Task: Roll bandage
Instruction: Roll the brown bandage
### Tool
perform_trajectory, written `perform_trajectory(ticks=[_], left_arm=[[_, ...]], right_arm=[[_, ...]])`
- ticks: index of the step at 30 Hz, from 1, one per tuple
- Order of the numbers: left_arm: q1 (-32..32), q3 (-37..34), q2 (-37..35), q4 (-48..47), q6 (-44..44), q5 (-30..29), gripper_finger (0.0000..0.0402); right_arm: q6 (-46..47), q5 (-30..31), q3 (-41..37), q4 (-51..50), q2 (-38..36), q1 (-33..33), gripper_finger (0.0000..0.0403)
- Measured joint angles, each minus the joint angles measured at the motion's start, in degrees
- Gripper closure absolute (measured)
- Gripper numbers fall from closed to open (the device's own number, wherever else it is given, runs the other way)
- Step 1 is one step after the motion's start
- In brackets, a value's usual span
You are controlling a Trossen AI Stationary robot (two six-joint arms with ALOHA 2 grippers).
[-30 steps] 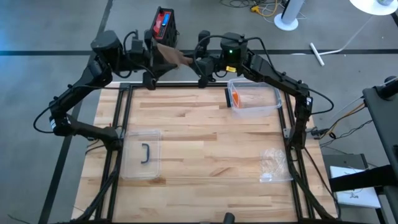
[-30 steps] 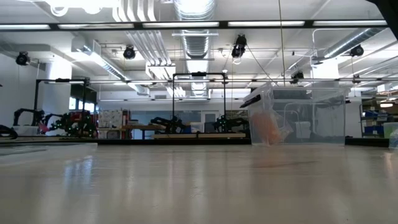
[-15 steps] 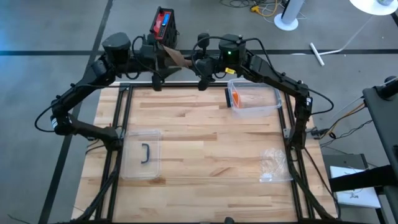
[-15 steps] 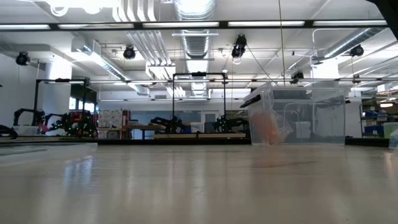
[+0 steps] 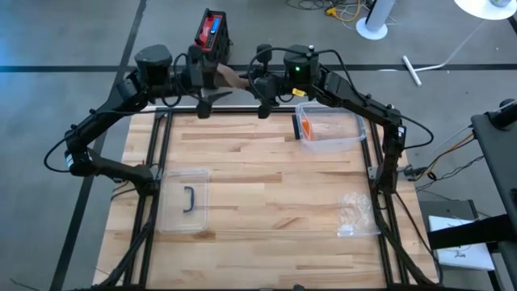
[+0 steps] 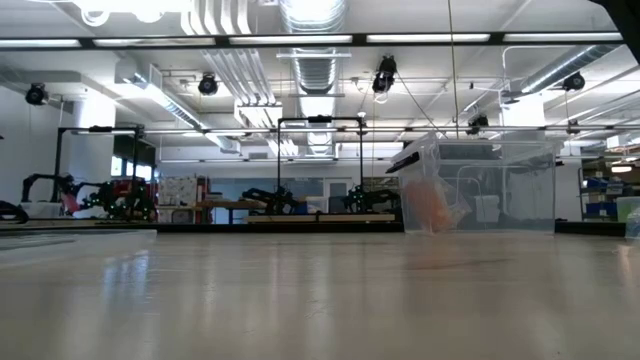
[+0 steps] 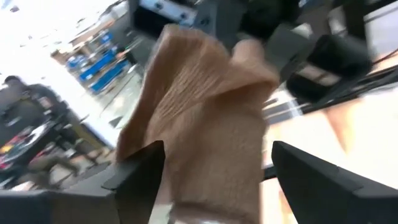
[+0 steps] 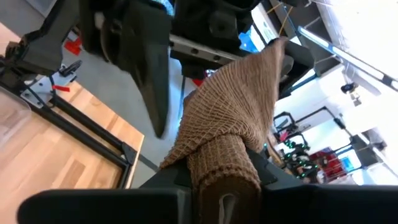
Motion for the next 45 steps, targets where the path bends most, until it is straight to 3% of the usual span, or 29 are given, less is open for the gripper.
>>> perform_trajectory(ticks=[6,11,15,18,23,28,31,37,41,45], left_arm=[[-0.08,0.0,0.0,-0.31,0.41,-3.9,0.0172],[-0.15,0.0,0.0,-0.43,0.66,-4.89,0.0279],[-0.32,0.0,0.0,-0.75,0.79,-4.9,0.0362],[-0.32,0.0,0.0,-1.34,0.61,-5.21,0.0361],[-0.31,0.0,0.0,-2.23,-1.05,-10.67,0.0357],[-0.28,0.0,0.0,-2.09,-3.77,-16.99,0.0356],[-0.28,0.0,0.0,-0.94,-6.31,-19.91,0.0355],[-0.3,0.0,0.0,1.33,-12.66,-20.3,0.0354],[-0.32,0.0,0.25,1.79,-16.85,-20.16,0.0354],[-0.46,0.0,0.85,1.48,-20.76,-20.02,0.0354]], right_arm=[[6.35,0.0,0.0,0.45,0.0,0.0,0.0353],[11.2,0.27,0.0,0.61,0.0,-0.04,0.0352],[13.67,0.37,0.0,0.53,-0.02,-0.04,0.0306],[13.9,1.03,0.0,-0.03,-0.07,-0.01,0.0253],[10.12,9.47,1.88,-3.87,-0.37,0.0,0.0175],[8.31,10.42,5.93,-8.87,-1.65,0.04,0.0135],[10.01,10.36,6.75,-9.14,-2.35,0.09,0.0131],[11.65,10.49,5.88,-7.51,-1.18,0.38,0.0156],[7.08,11.16,5.7,-2.47,0.73,1.85,0.0184],[-0.58,17.58,5.64,4.65,3.39,3.41,0.0208]])
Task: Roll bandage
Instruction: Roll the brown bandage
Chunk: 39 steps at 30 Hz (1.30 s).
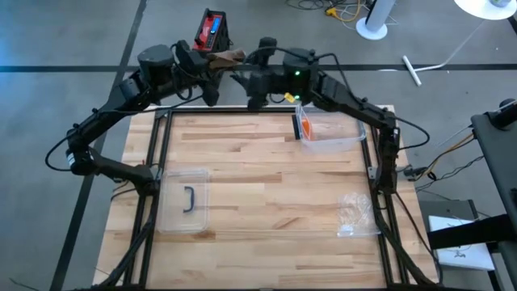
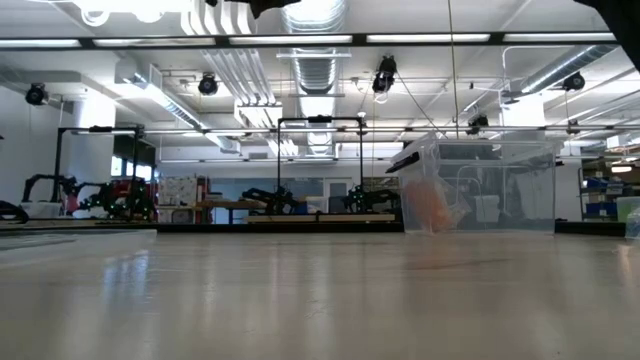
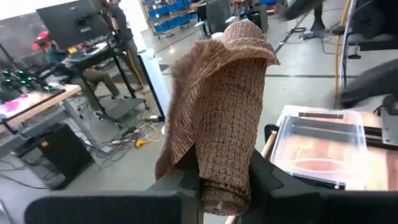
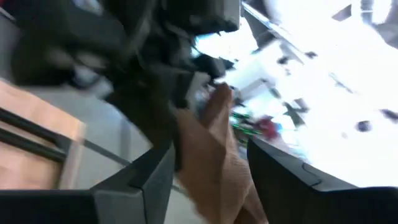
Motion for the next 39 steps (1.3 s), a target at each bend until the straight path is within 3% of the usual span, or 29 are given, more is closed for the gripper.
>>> perform_trajectory(ticks=[3,6,14,20,27,31,36,39], left_arm=[[-0.28,0.0,0.22,-1.22,-0.53,1.49,0.0353],[-0.68,0.0,0.28,-2.32,-0.84,2.54,0.0353],[-1.08,-0.38,0.15,-5.8,1.51,3.32,0.0353],[-1.59,-0.72,0.19,-8.08,0.37,10.59,0.0353],[-1.59,-0.68,0.08,-7.97,-0.93,11.38,0.0353],[-1.52,-0.58,0.08,-8.05,-0.94,8.04,0.0353],[-1.57,-0.2,0.02,-7.95,1.52,7.55,0.0353],[-1.73,-0.2,0.02,-8.26,5.2,11.55,0.0353]], right_arm=[[-6.89,7.33,-0.02,4.07,2.12,0.5,0.0221],[-11.21,10.96,-0.11,6.29,3.32,0.73,0.0232],[-11.78,12.26,0.82,6.05,2.9,0.61,0.0259],[-15.52,18.88,2.49,7.0,1.15,-0.91,0.0278],[-11.89,19.75,2.39,0.4,-0.89,-0.16,0.0302],[-6.04,12.83,2.6,-6.89,-3.35,1.77,0.0318],[-1.34,-6.94,2.45,-19.51,-4.49,2.36,0.0337],[-0.92,-8.19,2.45,-20.67,-4.68,2.36,0.0342]])
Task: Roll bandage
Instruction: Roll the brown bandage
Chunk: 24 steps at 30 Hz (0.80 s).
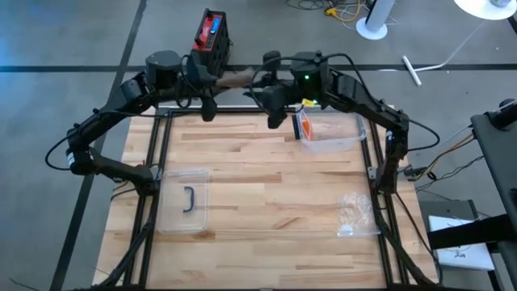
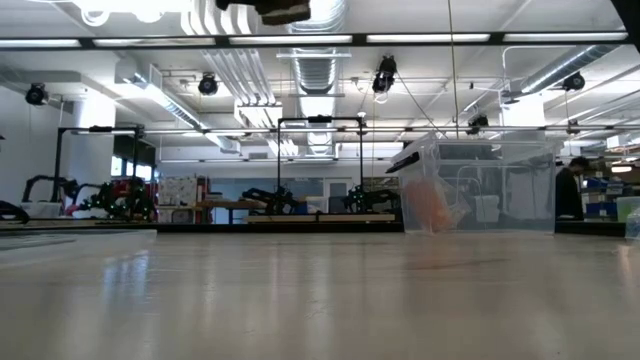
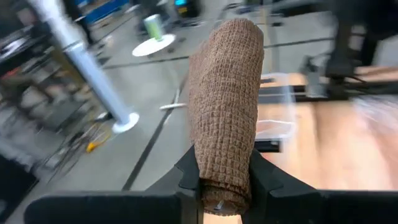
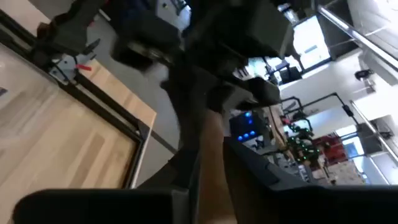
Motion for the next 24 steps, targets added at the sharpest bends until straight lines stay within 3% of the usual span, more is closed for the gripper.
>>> perform_trajectory(ticks=[4,16,24], left_arm=[[-0.21,0.0,0.0,-0.44,5.14,4.74,0.0353],[-1.21,-0.07,0.15,5.0,7.09,5.0,0.0353],[-1.32,-0.07,1.28,6.68,6.98,7.41,0.0348]], right_arm=[[0.6,0.85,0.0,-0.29,0.1,-0.11,0.0326],[11.44,1.12,0.0,-3.53,0.1,-2.87,0.0193],[12.81,0.76,-0.02,-3.8,0.13,-3.28,0.0207]])
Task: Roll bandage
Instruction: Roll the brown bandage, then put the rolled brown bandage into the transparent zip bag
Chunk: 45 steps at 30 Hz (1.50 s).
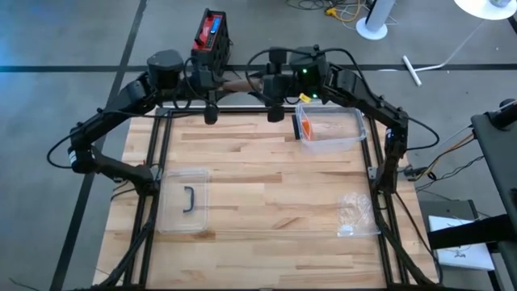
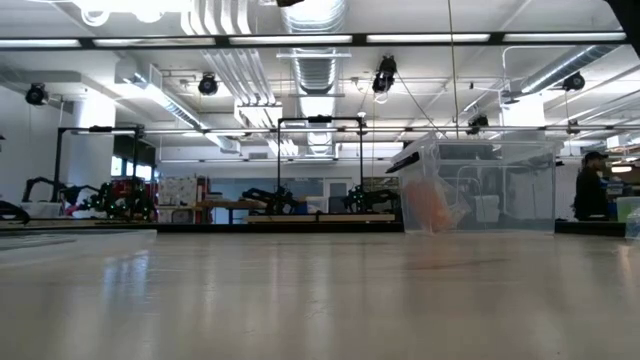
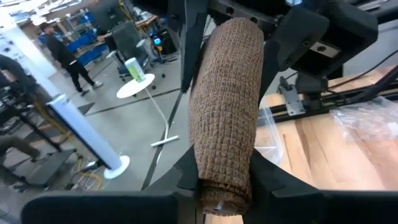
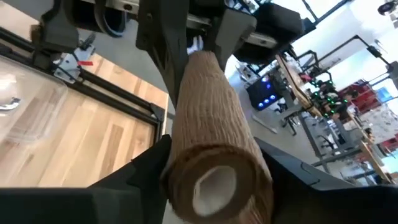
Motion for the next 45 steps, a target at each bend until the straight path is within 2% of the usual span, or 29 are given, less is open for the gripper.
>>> perform_trajectory(ticks=[8,13,17,22,29,33,37,40,45], left_arm=[[-0.52,-0.11,1.86,4.39,0.04,2.2,0.0294],[-0.7,-0.13,2.15,7.44,0.44,8.09,0.0255],[-1.03,-0.12,1.99,8.08,1.84,9.42,0.0225],[-1.01,-0.13,0.36,7.59,2.19,9.41,0.0194],[-1.2,-0.48,0.83,7.32,1.65,10.96,0.0178],[-1.16,-0.48,1.48,7.64,-0.02,16.02,0.0186],[-1.45,-0.48,2.72,8.44,-2.88,20.28,0.0215],[-2.27,-0.48,4.0,8.8,-4.81,21.18,0.0253],[-4.13,-0.5,4.43,10.52,-5.64,21.45,0.0344]], right_arm=[[1.71,-2.49,0.02,-1.41,0.46,-0.04,0.0267],[2.34,-3.18,0.02,-1.48,0.31,0.03,0.0314],[2.01,-3.17,-0.08,-2.47,0.23,0.0,0.0346],[1.62,-3.76,-0.1,-2.96,-1.86,-0.02,0.0348],[1.55,-13.9,-0.07,-5.12,-3.72,-0.11,0.0348],[1.53,-16.03,-0.07,-6.26,-4.22,-0.04,0.0343],[1.49,-18.98,-0.07,-6.43,-4.94,0.08,0.0349],[1.75,-19.71,-0.07,-5.87,-5.86,0.44,0.0349],[5.29,-19.55,-0.07,-6.87,-7.33,0.56,0.0349]])
